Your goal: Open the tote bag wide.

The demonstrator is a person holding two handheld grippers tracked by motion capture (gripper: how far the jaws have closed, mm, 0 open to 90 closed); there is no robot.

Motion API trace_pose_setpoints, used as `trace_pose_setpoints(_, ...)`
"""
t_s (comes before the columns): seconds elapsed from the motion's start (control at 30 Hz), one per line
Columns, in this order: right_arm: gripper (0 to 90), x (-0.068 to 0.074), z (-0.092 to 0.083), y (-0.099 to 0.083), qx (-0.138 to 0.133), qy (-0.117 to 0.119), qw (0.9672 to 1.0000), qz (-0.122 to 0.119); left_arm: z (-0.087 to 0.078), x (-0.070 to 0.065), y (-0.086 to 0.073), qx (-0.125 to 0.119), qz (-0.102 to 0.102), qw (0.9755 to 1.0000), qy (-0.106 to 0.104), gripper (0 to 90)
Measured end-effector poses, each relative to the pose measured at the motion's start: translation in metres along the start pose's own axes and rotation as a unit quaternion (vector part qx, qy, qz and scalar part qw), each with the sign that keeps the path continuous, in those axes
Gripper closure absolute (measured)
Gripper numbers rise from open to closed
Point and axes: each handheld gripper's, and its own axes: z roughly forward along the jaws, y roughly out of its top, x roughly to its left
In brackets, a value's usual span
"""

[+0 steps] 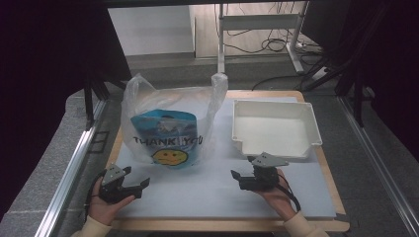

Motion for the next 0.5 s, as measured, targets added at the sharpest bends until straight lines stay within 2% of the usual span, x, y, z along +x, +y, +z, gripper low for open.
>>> trace_pose_setpoints(0.1,19.0,-0.0019,0.0023,-0.0043,0.003,0.006,1.0,0.005,-0.0011,-0.0015,0.0006,-0.002,0.001,1.0,0.006,17.5)
trace_pose_setpoints(0.27,19.0,-0.0032,0.0034,-0.0116,0.011,-0.006,0.9999,-0.002,-0.0047,-0.0013,0.0027,-0.012,-0.003,0.9999,0.009,18.1)
trace_pose_setpoints(0.4,19.5,-0.0061,-0.0013,-0.01,0.0,-0.005,0.9999,0.01,-0.0049,0.0,0.0014,-0.014,-0.008,0.9999,0.006,18.2)
trace_pose_setpoints(0.5,21.2,-0.0067,-0.0042,-0.0093,-0.005,-0.01,0.9997,0.021,-0.0047,-0.0004,-0.0001,-0.02,-0.005,0.9998,0.005,16.8)
